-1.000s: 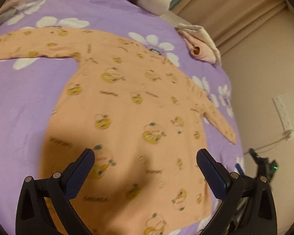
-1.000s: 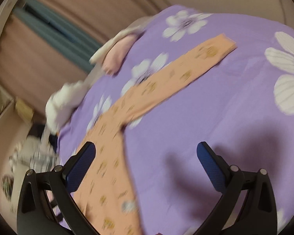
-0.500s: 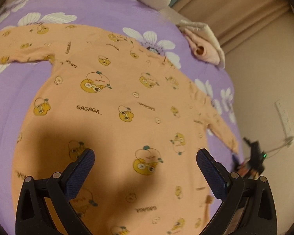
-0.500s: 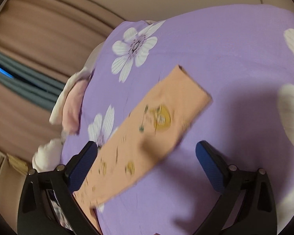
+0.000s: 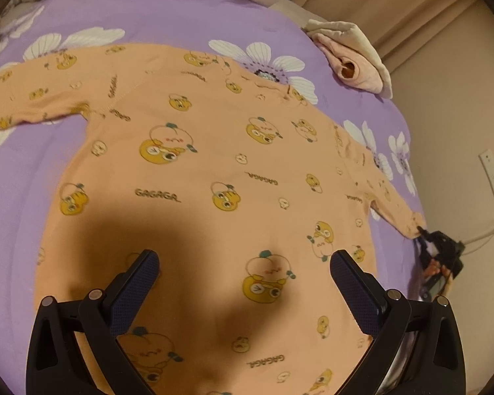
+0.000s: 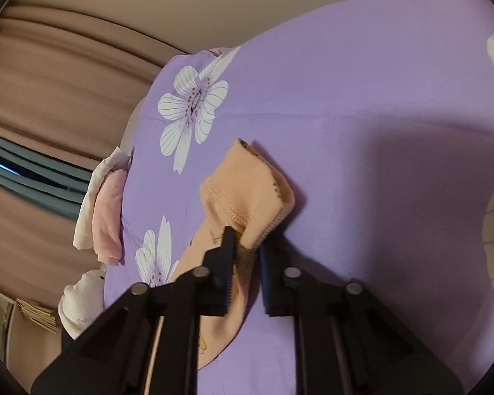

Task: Fold small clothes
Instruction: 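Grasp the peach garment's sleeve cuff with the right gripper and lift it, then carry the held sleeve across the garment body with the right gripper and release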

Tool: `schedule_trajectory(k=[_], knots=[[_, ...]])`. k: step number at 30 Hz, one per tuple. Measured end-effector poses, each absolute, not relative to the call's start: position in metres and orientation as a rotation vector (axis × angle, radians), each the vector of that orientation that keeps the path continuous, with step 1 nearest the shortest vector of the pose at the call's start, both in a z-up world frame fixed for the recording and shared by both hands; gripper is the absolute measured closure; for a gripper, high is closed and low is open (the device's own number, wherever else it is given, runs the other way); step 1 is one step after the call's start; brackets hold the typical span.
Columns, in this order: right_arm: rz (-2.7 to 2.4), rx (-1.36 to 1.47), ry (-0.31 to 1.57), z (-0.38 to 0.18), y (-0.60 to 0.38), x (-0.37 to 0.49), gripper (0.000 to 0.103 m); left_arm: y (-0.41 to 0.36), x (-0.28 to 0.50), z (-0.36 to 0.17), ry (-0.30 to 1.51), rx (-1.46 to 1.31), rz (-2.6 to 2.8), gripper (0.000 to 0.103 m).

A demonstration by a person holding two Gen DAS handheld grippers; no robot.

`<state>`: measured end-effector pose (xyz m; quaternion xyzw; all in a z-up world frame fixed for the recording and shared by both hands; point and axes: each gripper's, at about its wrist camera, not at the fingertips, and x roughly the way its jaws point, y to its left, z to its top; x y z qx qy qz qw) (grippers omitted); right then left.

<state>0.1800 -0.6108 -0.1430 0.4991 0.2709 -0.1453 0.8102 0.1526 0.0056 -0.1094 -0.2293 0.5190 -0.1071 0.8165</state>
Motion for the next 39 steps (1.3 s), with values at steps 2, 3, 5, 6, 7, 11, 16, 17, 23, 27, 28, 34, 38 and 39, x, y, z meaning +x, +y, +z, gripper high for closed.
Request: schedule_trajectory(k=[2, 3, 5, 6, 7, 11, 16, 17, 23, 27, 28, 34, 38, 39], knots=[[-0.291, 1.016, 0.555, -0.129, -0.601, 0.18, 0.093, 0.008, 0.153, -0.108, 1.106, -0.478, -0.222, 0.001], [-0.271, 0.981, 0.542, -0.117, -0.594, 0.18, 0.093, 0.009, 0.153, -0.107, 1.104, -0.474, -0.22, 0.001], [-0.234, 0.927, 0.529, -0.099, -0.579, 0.184, 0.093, 0.011, 0.153, -0.105, 1.099, -0.468, -0.218, 0.001], [-0.215, 0.89, 0.528, -0.088, -0.569, 0.185, 0.093, 0.012, 0.153, -0.104, 1.098, -0.465, -0.215, 0.001], [-0.197, 0.848, 0.53, -0.076, -0.558, 0.187, 0.093, 0.013, 0.153, -0.103, 1.094, -0.464, -0.215, 0.001], [-0.134, 0.677, 0.543, -0.032, -0.504, 0.196, 0.093, 0.021, 0.15, -0.098, 1.084, -0.473, -0.221, 0.001], [-0.044, 0.53, 0.538, 0.007, -0.434, 0.207, 0.093, 0.037, 0.143, -0.092, 1.067, -0.478, -0.215, 0.001], [-0.027, 0.502, 0.538, 0.015, -0.418, 0.21, 0.093, 0.041, 0.141, -0.091, 1.062, -0.479, -0.211, 0.001], [0.035, 0.339, 0.542, 0.038, -0.335, 0.23, 0.094, 0.065, 0.132, -0.094, 1.054, -0.51, -0.202, 0.001], [0.053, 0.192, 0.558, 0.035, -0.277, 0.243, 0.094, 0.081, 0.127, -0.097, 1.052, -0.529, -0.195, 0.001], [0.056, 0.144, 0.568, 0.03, -0.257, 0.247, 0.095, 0.086, 0.126, -0.099, 1.053, -0.536, -0.192, 0.001], [0.076, -0.047, 0.589, 0.004, -0.168, 0.253, 0.095, 0.109, 0.119, -0.105, 1.058, -0.561, -0.158, 0.001], [0.071, -0.241, 0.63, -0.029, -0.109, 0.255, 0.095, 0.122, 0.116, -0.107, 1.053, -0.585, -0.14, 0.001], [0.075, -0.278, 0.652, -0.041, -0.1, 0.255, 0.094, 0.124, 0.113, -0.108, 1.051, -0.585, -0.134, 0.001]])
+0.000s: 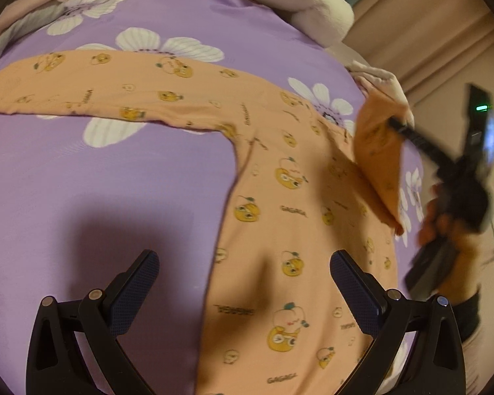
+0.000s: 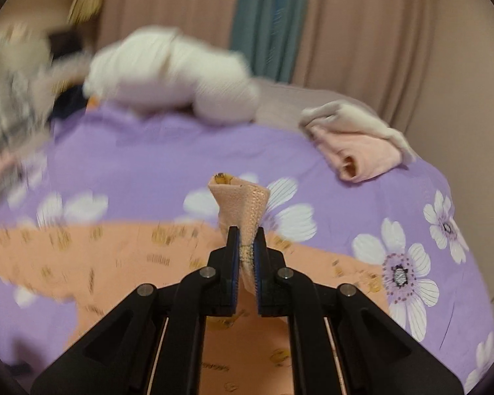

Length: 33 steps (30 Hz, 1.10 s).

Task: Fold small clothes
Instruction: 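Carry the held sleeve across the garment body with the right gripper and release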

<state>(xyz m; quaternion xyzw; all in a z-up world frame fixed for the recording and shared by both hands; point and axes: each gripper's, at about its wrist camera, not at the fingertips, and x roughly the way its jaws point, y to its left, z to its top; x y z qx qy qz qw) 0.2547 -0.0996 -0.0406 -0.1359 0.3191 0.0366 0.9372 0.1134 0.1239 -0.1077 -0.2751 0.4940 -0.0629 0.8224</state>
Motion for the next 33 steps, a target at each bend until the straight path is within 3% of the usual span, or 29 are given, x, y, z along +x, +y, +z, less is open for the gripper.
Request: schedule_trajectory(k=[5, 11, 13, 14, 20, 24, 28, 33], knots=[[0.126, -0.394, 0.758, -0.097, -0.07, 0.25, 0.094, 0.135, 0.111, -0.109, 1.037, -0.608, -0.124, 0.001], [0.17, -0.46, 0.807, -0.124, -0.051, 0.245, 0.089, 0.137, 0.11, -0.109, 1.03, -0.619, -0.118, 0.001], [0.193, -0.473, 0.863, -0.134, -0.049, 0.245, 0.063, 0.139, 0.11, -0.11, 1.026, -0.622, -0.12, 0.001], [0.22, -0.448, 0.898, -0.136, -0.052, 0.243, 0.058, 0.139, 0.111, -0.11, 1.024, -0.625, -0.123, 0.001], [0.438, -0.112, 0.891, -0.096, -0.109, 0.216, 0.043, 0.131, 0.127, -0.104, 0.992, -0.616, -0.166, 0.001], [0.38, 0.11, 0.871, -0.082, -0.171, 0.224, 0.046, 0.113, 0.152, -0.094, 0.951, -0.603, -0.225, 0.001], [0.277, 0.164, 0.907, -0.099, -0.2, 0.233, 0.073, 0.079, 0.193, -0.086, 0.928, -0.643, -0.389, 0.001], [0.259, 0.231, 0.938, -0.125, -0.216, 0.233, 0.076, 0.04, 0.241, -0.091, 0.922, -0.681, -0.489, 0.005]])
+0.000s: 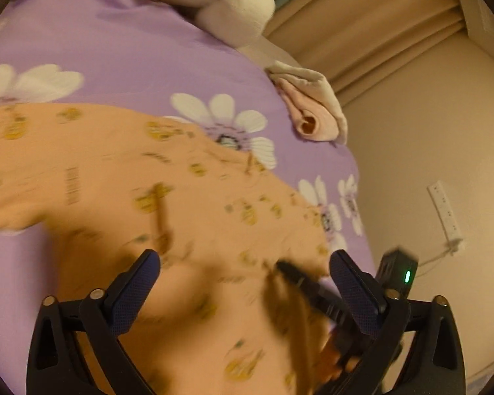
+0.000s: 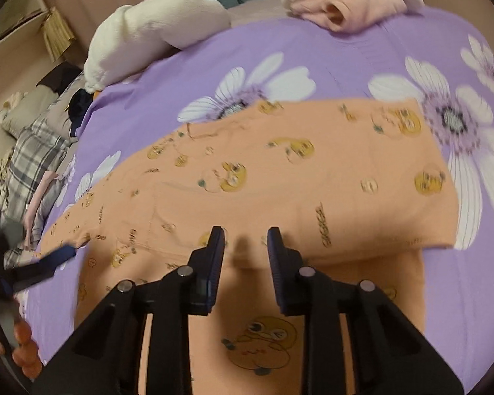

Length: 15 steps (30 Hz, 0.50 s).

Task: Fold small clothes
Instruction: 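Carry the held sleeve across the garment body with the right gripper and release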

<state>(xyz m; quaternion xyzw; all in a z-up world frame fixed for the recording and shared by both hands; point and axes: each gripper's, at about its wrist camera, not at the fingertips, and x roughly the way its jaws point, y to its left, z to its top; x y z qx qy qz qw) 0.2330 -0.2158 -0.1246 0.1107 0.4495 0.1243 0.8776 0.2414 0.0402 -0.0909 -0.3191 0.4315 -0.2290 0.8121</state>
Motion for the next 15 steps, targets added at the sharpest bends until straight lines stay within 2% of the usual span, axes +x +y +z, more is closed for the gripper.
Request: schedule_trajectory(k=[2, 5, 8, 10, 15], knots=[[0.267, 0.271, 0.941, -0.129, -0.222, 0.228, 0.076, 0.033, 0.256, -0.098, 0.932, -0.718, -0.501, 0.011], [0.286, 0.316, 0.949, -0.131, -0.23, 0.223, 0.074, 0.028, 0.273, -0.114, 0.944, -0.794, -0.516, 0.013], [0.303, 0.313, 0.946, -0.13, -0.233, 0.213, 0.074, 0.027, 0.278, -0.126, 0.975, -0.739, -0.422, 0.013], [0.312, 0.311, 0.944, -0.128, -0.234, 0.207, 0.074, 0.034, 0.276, -0.138, 1.004, -0.732, -0.379, 0.017], [0.345, 0.337, 0.926, -0.12, -0.238, 0.194, 0.074, 0.072, 0.255, -0.134, 0.964, -0.847, -0.398, 0.018]])
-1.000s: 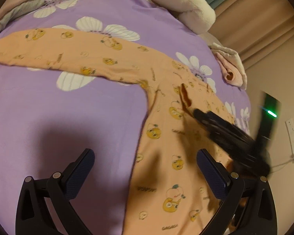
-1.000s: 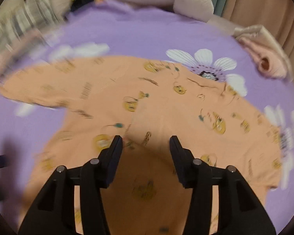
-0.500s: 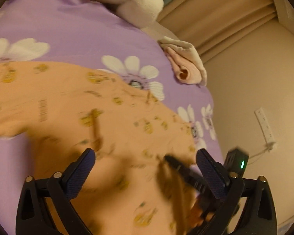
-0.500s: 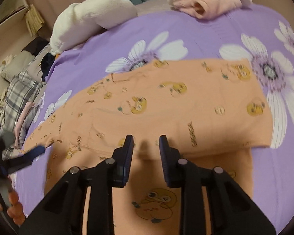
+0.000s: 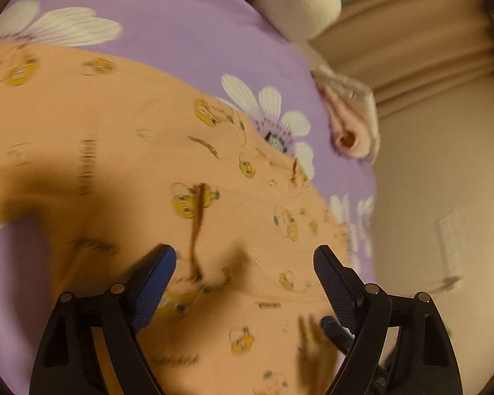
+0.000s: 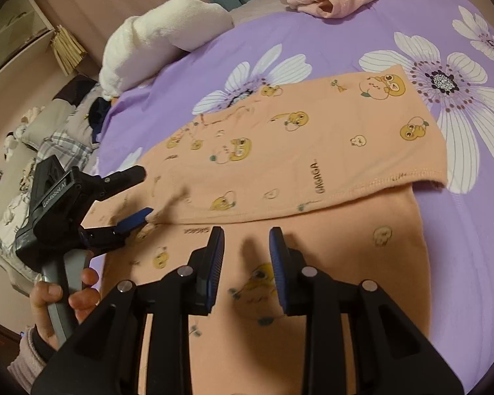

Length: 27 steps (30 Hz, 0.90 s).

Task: Fold small clothes
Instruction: 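Carry the held sleeve across the garment body with the right gripper and release, then grasp the other sleeve cuff with the left gripper and lift it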

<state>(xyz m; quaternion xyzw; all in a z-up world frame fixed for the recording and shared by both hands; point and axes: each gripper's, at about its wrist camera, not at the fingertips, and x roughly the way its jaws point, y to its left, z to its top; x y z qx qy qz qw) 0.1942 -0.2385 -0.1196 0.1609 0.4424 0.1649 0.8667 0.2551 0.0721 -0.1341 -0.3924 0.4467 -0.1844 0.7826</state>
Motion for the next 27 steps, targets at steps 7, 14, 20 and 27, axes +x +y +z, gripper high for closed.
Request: schedule_trajectory(k=[7, 14, 20, 27], knots=[[0.406, 0.332, 0.899, -0.102, -0.227, 0.169, 0.067, 0.188, 0.181, -0.117, 0.816, -0.906, -0.184, 0.015], [0.45, 0.305, 0.912, -0.1, -0.204, 0.152, 0.066, 0.312, 0.109, -0.136, 0.665, -1.1, 0.09, 0.014], [0.468, 0.305, 0.929, -0.102, -0.185, 0.144, 0.066, 0.365, 0.092, -0.157, 0.568, -1.234, 0.139, 0.014], [0.449, 0.313, 0.967, -0.112, -0.179, 0.142, 0.065, 0.388, 0.117, -0.156, 0.544, -1.225, 0.167, 0.014]])
